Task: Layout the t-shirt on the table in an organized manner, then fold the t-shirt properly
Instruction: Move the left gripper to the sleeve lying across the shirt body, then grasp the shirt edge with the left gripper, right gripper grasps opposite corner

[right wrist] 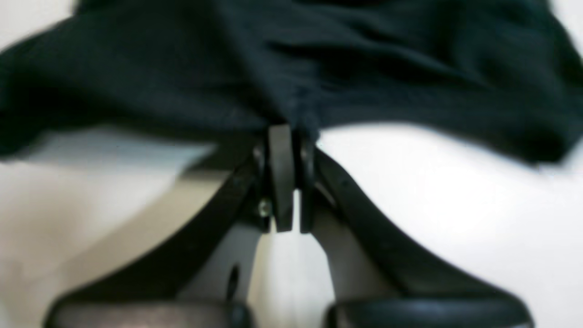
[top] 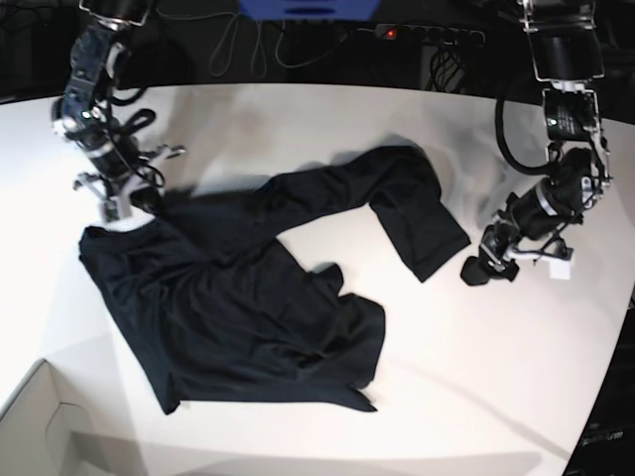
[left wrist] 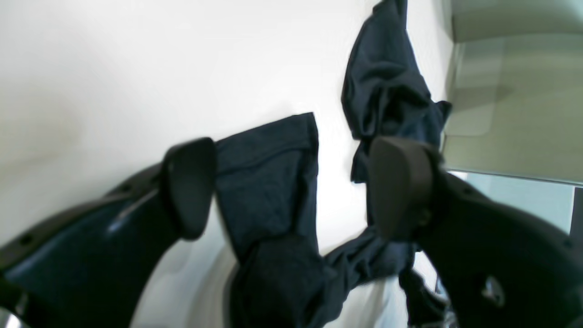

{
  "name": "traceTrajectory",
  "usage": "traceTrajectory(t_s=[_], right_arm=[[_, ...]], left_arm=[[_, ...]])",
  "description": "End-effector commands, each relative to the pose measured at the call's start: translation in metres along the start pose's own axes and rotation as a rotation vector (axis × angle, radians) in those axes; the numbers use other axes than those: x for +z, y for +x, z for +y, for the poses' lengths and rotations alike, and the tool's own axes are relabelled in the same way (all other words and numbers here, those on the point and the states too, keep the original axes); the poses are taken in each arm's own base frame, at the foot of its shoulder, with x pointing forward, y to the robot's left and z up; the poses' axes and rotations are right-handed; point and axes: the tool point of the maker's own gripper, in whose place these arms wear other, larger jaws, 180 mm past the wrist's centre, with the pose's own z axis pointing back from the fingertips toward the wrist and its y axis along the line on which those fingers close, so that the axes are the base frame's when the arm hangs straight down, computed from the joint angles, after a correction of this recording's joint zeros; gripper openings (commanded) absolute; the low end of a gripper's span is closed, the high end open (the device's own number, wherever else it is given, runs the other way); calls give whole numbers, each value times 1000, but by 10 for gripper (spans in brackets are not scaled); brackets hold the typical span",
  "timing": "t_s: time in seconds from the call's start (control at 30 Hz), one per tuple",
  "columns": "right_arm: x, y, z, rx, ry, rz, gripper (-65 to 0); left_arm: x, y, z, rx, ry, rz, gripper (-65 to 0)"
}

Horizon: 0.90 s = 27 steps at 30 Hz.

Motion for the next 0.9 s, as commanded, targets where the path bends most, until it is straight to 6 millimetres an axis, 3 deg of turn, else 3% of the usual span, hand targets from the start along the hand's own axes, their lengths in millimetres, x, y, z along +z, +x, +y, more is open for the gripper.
traceTrajectory(t_s=[0.0,0.3,0.43,0.53,0.7,0.87], right_arm=[[7,20,-11,7,-29,-68,-650],[67,11,-99,-59,-307,-93,-650],[88,3,-126,-94,-397,-94,-650],[100,9,-145,-121,-463,-126,-650],[106,5,-153,-145,-493,-127,-650],[99,-7,-151,-177,-477,-107,-650]], left_arm=[[0,18,-19,-8,-49,-34,-145],[-27,13,-33,-14,-54,-6,-142],[-40,2,-42,-81,-30,9,-142],[-52,-3,-58,-112,-39,7,-142],[-67,-22,-73,-128,-43,22,-142],[-90,-64,-110,-219,-79,102,-142]])
